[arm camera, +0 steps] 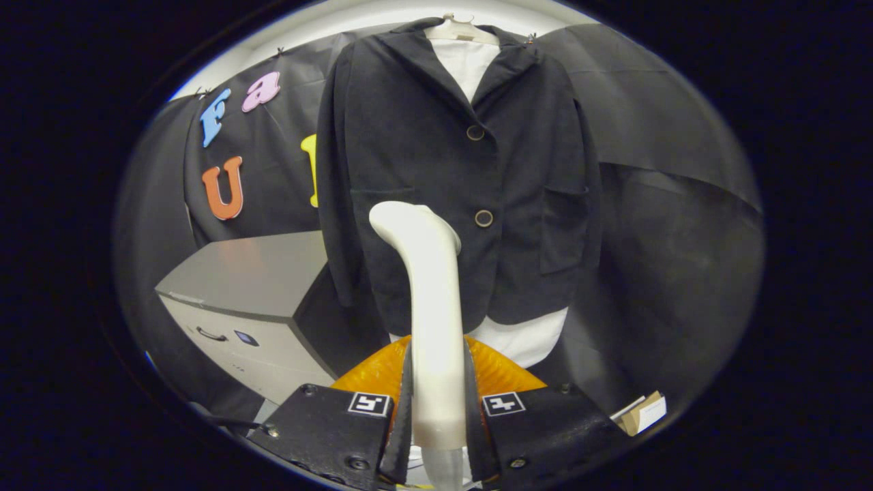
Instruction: Iron the clothes twice with a garment steamer, once on the left side and once on the right side.
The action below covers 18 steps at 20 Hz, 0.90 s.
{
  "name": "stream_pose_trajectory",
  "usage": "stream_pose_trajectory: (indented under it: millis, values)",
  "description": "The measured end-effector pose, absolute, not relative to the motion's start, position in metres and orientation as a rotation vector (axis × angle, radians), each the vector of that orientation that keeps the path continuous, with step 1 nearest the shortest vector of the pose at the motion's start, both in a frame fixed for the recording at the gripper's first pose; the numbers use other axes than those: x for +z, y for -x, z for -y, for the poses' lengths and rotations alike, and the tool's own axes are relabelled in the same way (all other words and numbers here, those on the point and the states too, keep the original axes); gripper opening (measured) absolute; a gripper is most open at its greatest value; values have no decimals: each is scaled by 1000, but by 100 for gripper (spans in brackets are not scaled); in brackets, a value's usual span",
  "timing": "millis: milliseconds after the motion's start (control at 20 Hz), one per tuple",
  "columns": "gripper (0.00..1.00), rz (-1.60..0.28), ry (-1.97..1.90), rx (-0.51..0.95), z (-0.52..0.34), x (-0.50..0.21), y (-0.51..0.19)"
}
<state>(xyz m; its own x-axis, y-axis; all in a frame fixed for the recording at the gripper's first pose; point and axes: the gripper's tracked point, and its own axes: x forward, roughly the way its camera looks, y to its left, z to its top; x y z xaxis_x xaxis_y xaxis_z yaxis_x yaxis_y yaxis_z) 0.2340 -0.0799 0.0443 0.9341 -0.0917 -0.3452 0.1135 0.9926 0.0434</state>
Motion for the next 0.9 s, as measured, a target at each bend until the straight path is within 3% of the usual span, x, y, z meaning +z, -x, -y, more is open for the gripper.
stream_pose_trajectory:
  millis: [450,900]
  values:
    - [36,-454,-80,-109,76,-1,-232]
    - [36,-379,-169,-159,130,42,-188]
